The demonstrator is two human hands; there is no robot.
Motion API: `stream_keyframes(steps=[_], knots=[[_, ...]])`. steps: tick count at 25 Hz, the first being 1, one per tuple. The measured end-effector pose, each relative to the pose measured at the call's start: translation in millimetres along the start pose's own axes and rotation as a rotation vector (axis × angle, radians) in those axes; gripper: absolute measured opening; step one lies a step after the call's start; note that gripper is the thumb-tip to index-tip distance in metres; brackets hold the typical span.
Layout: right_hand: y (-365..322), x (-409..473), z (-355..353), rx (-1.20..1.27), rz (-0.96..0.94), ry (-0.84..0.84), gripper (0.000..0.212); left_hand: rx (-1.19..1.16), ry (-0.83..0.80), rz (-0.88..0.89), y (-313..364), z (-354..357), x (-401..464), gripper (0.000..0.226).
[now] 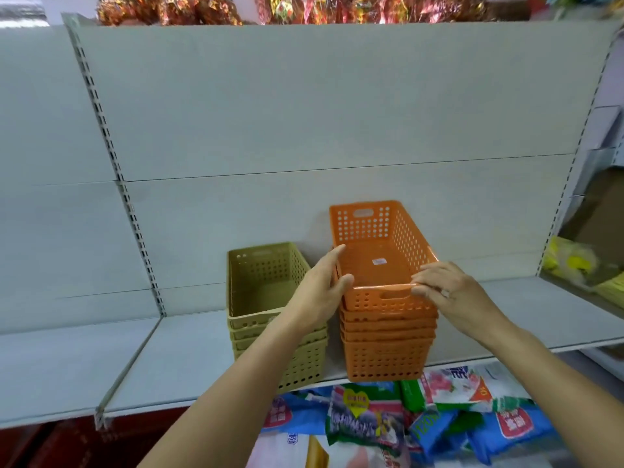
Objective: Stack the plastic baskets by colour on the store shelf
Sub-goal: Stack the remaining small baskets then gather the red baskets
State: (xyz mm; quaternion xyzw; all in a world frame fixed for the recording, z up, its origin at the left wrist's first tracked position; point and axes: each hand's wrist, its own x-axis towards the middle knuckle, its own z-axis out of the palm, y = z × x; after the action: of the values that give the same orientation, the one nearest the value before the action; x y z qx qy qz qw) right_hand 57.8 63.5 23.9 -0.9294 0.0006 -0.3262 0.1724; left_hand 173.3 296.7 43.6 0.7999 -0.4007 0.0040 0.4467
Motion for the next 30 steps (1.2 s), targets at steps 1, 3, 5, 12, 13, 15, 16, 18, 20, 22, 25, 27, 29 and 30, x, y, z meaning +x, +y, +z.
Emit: stream_keyframes(steps=[1, 3, 5, 12, 13, 15, 16, 18, 20, 22, 25, 27, 29, 30], knots=[[0.0, 4.4, -0.2, 0.028, 0.016, -0.008, 0.01, 0.192, 0.073, 0.029, -2.7, -3.5, -9.3, 0.061], [-0.9, 10.2, 0.5, 0.078, 0.074, -0.052, 0.015, 0.544, 0.187, 0.009, -19.1, -15.0, -31.1, 0.062], [1.7, 9.9, 9.0, 0.11, 0.143, -0.114, 0.028, 0.721, 0.151, -0.12, -40.1, -25.4, -49.4, 0.068], [-16.5, -8.4, 41.9, -0.123, 0.164, -0.071, 0.058, 0.736, 0.226, -0.003, -87.0, -35.9, -56.6, 0.049], [-31.8, -12.3, 47.3, -0.137, 0.132, -0.037, 0.053, 0.764, 0.218, 0.003, -89.5, -36.9, -59.6, 0.047], [-65.3, -25.1, 64.0, -0.148, 0.043, 0.015, 0.045, 0.818, 0.232, 0.032, -91.8, -34.1, -71.7, 0.047], [-81.9, -33.5, 74.9, -0.15, 0.001, 0.03, 0.043, 0.814, 0.249, 0.04, -92.8, -31.6, -81.8, 0.05], [-109.8, -52.5, 97.9, -0.101, -0.043, 0.033, 0.041, 0.737, 0.278, 0.038, -94.1, -27.5, -107.1, 0.056], [-132.5, -69.3, 121.7, 0.0, -0.046, 0.004, 0.04, 0.63, 0.306, 0.025, -101.7, -26.9, -137.0, 0.055], [-155.8, -84.0, 148.0, 0.083, -0.024, -0.041, 0.04, 0.545, 0.321, -0.021, -117.3, -30.8, -170.6, 0.051], [-190.8, -102.8, 188.6, 0.217, 0.07, -0.118, 0.042, 0.424, 0.304, -0.144, -151.0, -42.7, -221.2, 0.049], [-219.9, -114.3, 223.2, 0.275, 0.149, -0.21, 0.044, 0.325, 0.291, -0.27, -180.6, -59.5, -260.6, 0.049], [-246.5, -127.2, 256.7, 0.321, 0.254, -0.335, 0.038, 0.206, 0.283, -0.42, -207.8, -76.7, -301.8, 0.047], [-261.4, -131.9, 275.4, 0.359, 0.293, -0.387, 0.033, 0.144, 0.271, -0.502, -223.8, -86.6, -322.7, 0.045]])
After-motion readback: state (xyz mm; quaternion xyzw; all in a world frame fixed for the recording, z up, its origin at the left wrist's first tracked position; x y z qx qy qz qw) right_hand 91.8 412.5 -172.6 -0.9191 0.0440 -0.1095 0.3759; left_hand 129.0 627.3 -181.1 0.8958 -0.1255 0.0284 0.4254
